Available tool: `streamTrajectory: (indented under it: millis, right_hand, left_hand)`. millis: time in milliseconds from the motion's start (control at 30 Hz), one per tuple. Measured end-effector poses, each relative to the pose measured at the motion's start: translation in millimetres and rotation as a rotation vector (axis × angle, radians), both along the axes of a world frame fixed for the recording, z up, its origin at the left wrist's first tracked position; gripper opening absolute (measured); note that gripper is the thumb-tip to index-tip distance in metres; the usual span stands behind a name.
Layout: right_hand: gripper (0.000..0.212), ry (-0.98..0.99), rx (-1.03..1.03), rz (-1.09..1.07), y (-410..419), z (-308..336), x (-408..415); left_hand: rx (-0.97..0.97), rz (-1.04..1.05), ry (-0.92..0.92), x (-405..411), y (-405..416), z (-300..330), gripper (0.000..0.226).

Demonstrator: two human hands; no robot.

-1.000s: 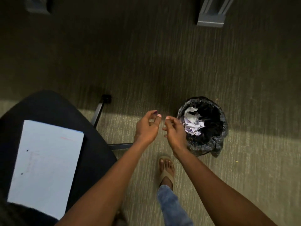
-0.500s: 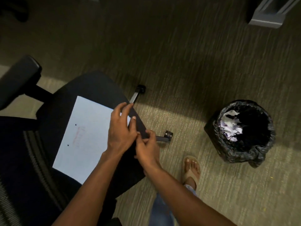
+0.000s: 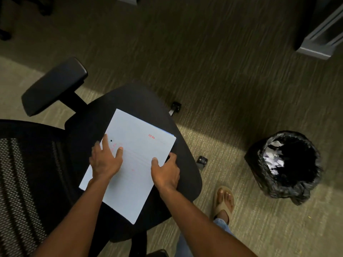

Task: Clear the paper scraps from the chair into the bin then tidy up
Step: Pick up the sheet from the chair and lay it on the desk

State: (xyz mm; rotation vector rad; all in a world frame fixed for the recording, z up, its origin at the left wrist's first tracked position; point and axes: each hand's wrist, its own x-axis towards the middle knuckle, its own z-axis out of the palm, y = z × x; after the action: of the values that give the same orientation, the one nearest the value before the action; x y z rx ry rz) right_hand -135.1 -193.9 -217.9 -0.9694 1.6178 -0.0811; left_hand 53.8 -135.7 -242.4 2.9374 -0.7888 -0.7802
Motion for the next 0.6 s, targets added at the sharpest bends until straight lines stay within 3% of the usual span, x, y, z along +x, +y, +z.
streamTrajectory:
  millis: [133, 300, 600]
  right_hand:
    - [0.037, 0.046, -0.005, 0.055, -1, -1, 1]
    - [0.048, -0.068, -0.187, 0.099, -8, 20, -7]
    - [0.04, -0.24, -0.477, 0.017, -81, 159, -20]
  left_hand:
    - [0.032, 0.029, 0.025, 2, 7, -2, 0.078]
    - [-0.062, 0.141, 0.055, 0, 4, 25, 0.068]
    - [-0.479, 0.202, 0.092, -23, -19, 176, 0.067]
